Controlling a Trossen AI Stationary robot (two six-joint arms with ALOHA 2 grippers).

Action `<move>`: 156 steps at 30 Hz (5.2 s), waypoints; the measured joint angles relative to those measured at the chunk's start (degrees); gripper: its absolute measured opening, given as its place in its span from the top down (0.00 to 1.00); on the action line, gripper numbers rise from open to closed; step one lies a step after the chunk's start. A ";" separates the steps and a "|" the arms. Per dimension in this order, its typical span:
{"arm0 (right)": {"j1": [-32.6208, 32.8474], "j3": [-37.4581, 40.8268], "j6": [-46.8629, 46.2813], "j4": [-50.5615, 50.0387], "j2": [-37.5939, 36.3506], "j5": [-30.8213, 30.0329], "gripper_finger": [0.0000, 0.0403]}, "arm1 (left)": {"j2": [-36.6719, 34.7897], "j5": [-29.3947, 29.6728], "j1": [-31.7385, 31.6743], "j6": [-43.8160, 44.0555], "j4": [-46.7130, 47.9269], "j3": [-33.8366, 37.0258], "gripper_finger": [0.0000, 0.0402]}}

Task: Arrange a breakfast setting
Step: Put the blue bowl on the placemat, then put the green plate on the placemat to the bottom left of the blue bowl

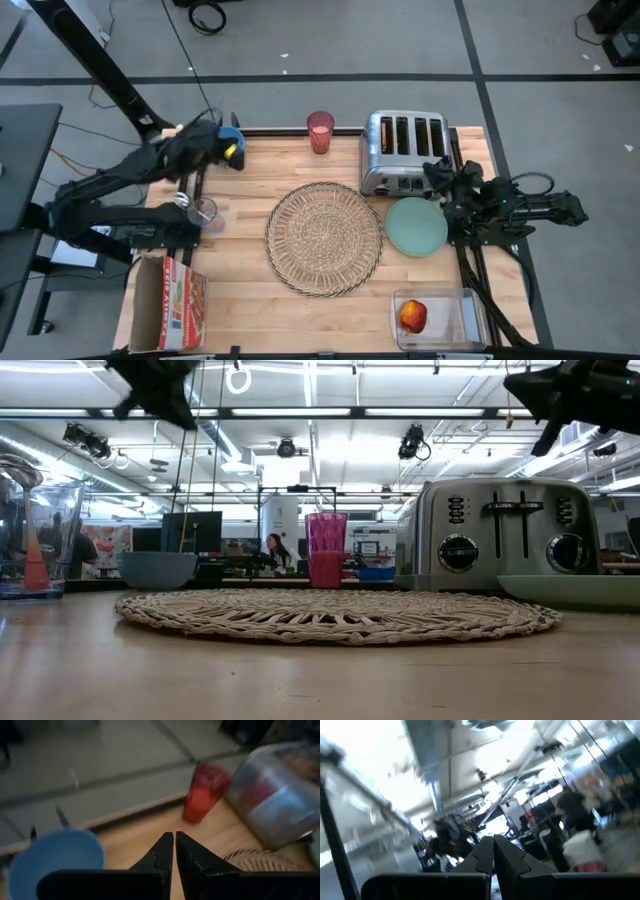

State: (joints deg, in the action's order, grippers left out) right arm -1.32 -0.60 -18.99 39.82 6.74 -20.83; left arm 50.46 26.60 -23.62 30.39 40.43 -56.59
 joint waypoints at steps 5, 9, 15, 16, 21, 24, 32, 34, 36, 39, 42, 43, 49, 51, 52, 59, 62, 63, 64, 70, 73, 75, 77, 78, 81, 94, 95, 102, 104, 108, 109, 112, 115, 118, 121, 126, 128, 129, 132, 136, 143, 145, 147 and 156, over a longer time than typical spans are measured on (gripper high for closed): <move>0.07 -0.16 -6.83 -2.74 1.75 -0.54 0.94 | 9.16 -11.97 -12.77 -3.11 0.15 -0.07 0.93; 0.11 -0.16 -11.51 -5.01 4.99 -0.84 0.94 | 16.11 -12.96 -18.20 -7.29 1.26 -0.07 0.93; 0.17 -0.33 -18.07 -5.85 11.01 -3.01 0.94 | 23.62 -18.50 -23.10 -8.09 4.13 -0.05 0.85; 0.17 -0.37 -18.62 -5.73 11.88 -2.65 0.94 | 24.55 -19.28 -24.02 -8.47 4.02 -0.05 0.82; 0.20 -0.48 -20.07 -4.76 15.14 -2.24 0.86 | 27.81 -19.03 -25.78 -11.45 3.32 -0.12 0.62; 0.20 -0.46 -19.49 -3.59 16.27 -2.10 0.77 | 29.90 -19.01 -26.50 -11.18 4.26 -0.09 0.51; 0.17 -0.23 -18.10 -2.52 16.66 -0.62 0.61 | 34.46 -18.84 -26.32 -10.14 5.52 -0.08 0.45; 0.17 -0.20 -16.99 -2.54 16.88 -0.48 0.60 | 35.87 -15.92 -26.36 -10.14 5.05 -0.07 0.46; 0.17 -0.18 -16.31 -2.43 16.98 -0.43 0.61 | 37.10 -13.95 -26.43 -10.36 4.68 -0.07 0.48; 0.17 -0.18 -16.06 -2.36 17.00 -0.41 0.61 | 38.51 -13.34 -26.36 -10.36 3.63 -0.07 0.50; 0.17 -0.17 -15.94 -2.34 17.00 -0.41 0.61 | 39.50 -13.34 -26.22 -10.11 3.51 -0.07 0.54; 0.17 -0.16 -15.73 -2.34 17.00 -0.41 0.61 | 39.87 -13.32 -26.00 -10.06 3.53 -0.07 0.55; 0.15 -0.16 -13.86 -2.26 17.00 -0.43 0.62 | 42.72 -13.30 -24.90 -10.06 3.27 -0.07 0.69; 0.13 -0.16 -13.57 -1.97 17.00 -0.46 0.62 | 43.35 -13.19 -24.63 -10.35 3.38 -0.07 0.75; 0.13 -0.16 -13.57 -1.86 17.00 -0.48 0.62 | 43.47 -13.19 -24.47 -10.51 3.44 -0.07 0.78; 0.09 -0.13 -9.88 -1.05 17.00 -0.52 0.62 | 41.59 -12.85 -22.31 -12.88 6.32 -0.05 0.97; 0.09 -0.13 -7.95 -1.05 17.00 -0.66 0.62 | 38.76 -12.45 -19.77 -13.07 8.57 -0.03 0.96; 0.09 -0.14 -7.68 -1.17 17.00 -0.77 0.62 | 37.57 -12.40 -18.57 -13.09 9.21 -0.03 0.96; 0.11 -0.42 -7.47 -2.03 17.00 -0.82 0.62 | 36.22 -12.45 -17.21 -13.10 9.92 -0.03 0.97; -0.02 -12.17 -1.17 -26.00 19.33 -2.20 0.62 | 27.29 -12.45 -5.95 -14.60 12.07 -0.03 0.97; 0.60 -20.92 1.57 -38.80 21.98 -1.10 0.62 | 23.77 -12.91 1.48 -17.21 11.16 -0.05 0.97; 1.58 -26.47 3.52 -47.02 24.07 -0.61 0.62 | 22.26 -13.52 6.78 -18.93 9.62 -0.05 0.97; 2.86 -31.78 4.68 -54.72 26.60 -0.40 0.62 | 21.84 -13.98 11.93 -21.15 6.59 -0.07 0.97; 3.62 -34.14 4.72 -58.63 28.11 -0.22 0.62 | 21.79 -14.05 14.45 -22.53 4.94 -0.07 0.97; 6.57 -40.73 4.69 -67.94 33.07 0.14 0.62 | 22.36 -14.13 20.88 -26.21 -3.60 -0.09 0.97; 22.22 -51.33 -12.34 -86.47 54.45 6.06 0.62 | 37.97 -17.46 27.76 -33.98 -29.02 -6.23 0.97; 23.22 -51.35 -15.15 -87.22 55.64 6.22 0.62 | 39.67 -17.85 27.76 -34.64 -28.71 -7.47 0.97; 26.71 -51.36 -32.02 -88.21 62.89 10.57 0.62 | 49.04 -21.00 27.76 -36.11 -25.43 -11.66 0.97; 27.11 -51.37 -35.57 -88.34 64.39 11.70 0.62 | 50.65 -21.76 28.06 -36.20 -25.48 -11.66 0.97; 27.83 -51.37 -39.67 -88.34 66.30 12.14 0.63 | 52.09 -23.67 28.53 -36.29 -26.43 -11.74 0.97; 27.97 -51.37 -39.87 -88.32 66.53 12.14 0.64 | 52.13 -24.07 28.79 -36.84 -26.13 -11.74 0.97; 28.37 -51.37 -39.89 -88.34 66.92 12.12 0.64 | 52.13 -24.09 29.56 -38.82 -26.05 -11.74 0.97; 28.44 -51.39 -40.00 -88.13 66.82 12.14 0.64 | 52.13 -24.31 29.74 -40.23 -25.42 -11.74 0.97; 28.41 -51.39 -40.00 -87.77 66.72 12.10 0.64 | 53.08 -24.07 29.66 -41.61 -25.35 -11.76 0.97; 28.41 -51.41 -40.62 -87.36 66.91 12.10 0.64 | 54.31 -24.07 29.62 -41.89 -26.33 -11.68 0.97; 28.12 -51.43 -43.34 -86.79 67.09 12.09 0.64 | 55.37 -24.16 29.68 -44.05 -25.70 -11.74 0.97; 27.94 -51.43 -44.75 -85.60 67.23 12.03 0.64 | 55.86 -24.09 29.66 -44.60 -25.97 -11.72 0.95; 27.93 -51.43 -45.54 -85.23 67.30 11.97 0.64 | 55.89 -24.08 29.64 -44.61 -25.83 -11.72 0.95; 27.96 -51.43 -50.06 -84.32 68.13 11.31 0.64 | 56.45 -23.93 29.64 -44.39 -26.23 -11.74 0.91; 27.74 -51.43 -54.82 -83.99 69.90 11.86 0.64 | 56.44 -23.87 29.66 -43.18 -26.26 -11.70 0.84; 25.47 -51.43 -58.51 -84.79 71.63 11.64 0.64 | 55.50 -23.92 30.34 -42.16 -24.50 -11.72 0.70; 24.25 -51.41 -59.73 -87.23 71.92 11.62 0.64 | 55.47 -24.59 30.64 -41.90 -23.82 -11.72 0.68; 22.90 -51.41 -59.34 -87.55 72.45 11.63 0.64 | 54.94 -25.37 30.66 -41.48 -21.98 -11.70 0.68; 15.34 -51.39 -54.01 -86.82 78.77 12.78 0.64 | 46.03 -26.22 30.99 -35.58 -16.97 -11.70 0.67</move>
State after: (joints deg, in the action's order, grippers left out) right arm 14.02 -51.99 -72.99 -47.00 85.52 -8.05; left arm 96.48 0.38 7.38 -5.19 23.46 -68.29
